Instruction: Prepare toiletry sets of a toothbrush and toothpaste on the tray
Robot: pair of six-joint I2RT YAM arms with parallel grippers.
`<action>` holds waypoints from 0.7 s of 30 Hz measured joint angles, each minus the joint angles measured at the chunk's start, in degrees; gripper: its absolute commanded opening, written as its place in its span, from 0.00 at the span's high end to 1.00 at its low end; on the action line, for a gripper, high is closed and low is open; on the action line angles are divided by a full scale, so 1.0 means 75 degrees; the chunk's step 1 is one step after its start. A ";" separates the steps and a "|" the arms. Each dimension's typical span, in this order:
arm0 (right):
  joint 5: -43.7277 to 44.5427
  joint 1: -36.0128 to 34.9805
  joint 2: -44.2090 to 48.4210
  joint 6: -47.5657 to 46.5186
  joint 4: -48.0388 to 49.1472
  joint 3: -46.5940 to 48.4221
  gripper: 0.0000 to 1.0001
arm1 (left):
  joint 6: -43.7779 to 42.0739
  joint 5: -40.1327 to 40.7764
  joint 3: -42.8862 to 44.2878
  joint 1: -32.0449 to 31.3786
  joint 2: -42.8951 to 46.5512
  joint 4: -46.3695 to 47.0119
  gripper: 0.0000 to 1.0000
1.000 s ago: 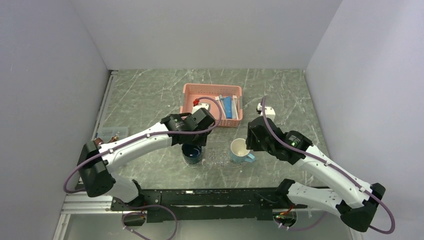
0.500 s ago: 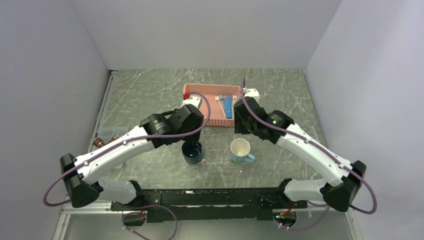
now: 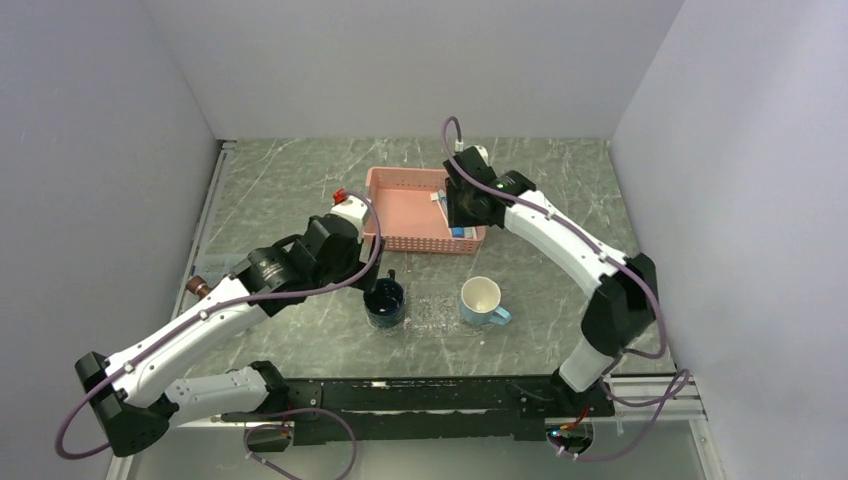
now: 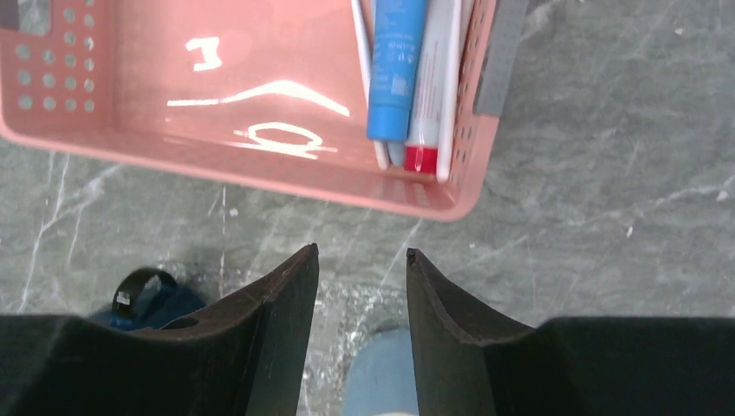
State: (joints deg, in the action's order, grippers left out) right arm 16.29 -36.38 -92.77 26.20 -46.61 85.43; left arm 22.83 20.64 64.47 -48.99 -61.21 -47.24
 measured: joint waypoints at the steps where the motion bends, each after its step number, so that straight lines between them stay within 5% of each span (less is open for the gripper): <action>1: -0.0055 0.0064 -0.0210 -0.0035 0.0032 0.0140 0.55 | -0.0105 -0.0064 -0.0134 0.0055 0.0131 0.0099 0.01; 12: -0.0603 0.0810 -0.2288 -0.0213 0.0184 0.1451 0.50 | -0.0682 -0.0659 -0.1597 0.0437 0.1040 0.1040 0.01; 21: -0.0766 0.1116 -0.3386 -0.0210 0.0224 0.1851 0.50 | -0.0755 -0.1026 -0.1699 0.0554 0.1096 0.1323 0.01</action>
State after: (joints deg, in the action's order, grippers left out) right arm 10.55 -28.01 -118.17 24.62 -44.93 99.31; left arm 17.17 12.95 51.72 -44.84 -52.99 -37.32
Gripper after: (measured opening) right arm 0.499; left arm 0.994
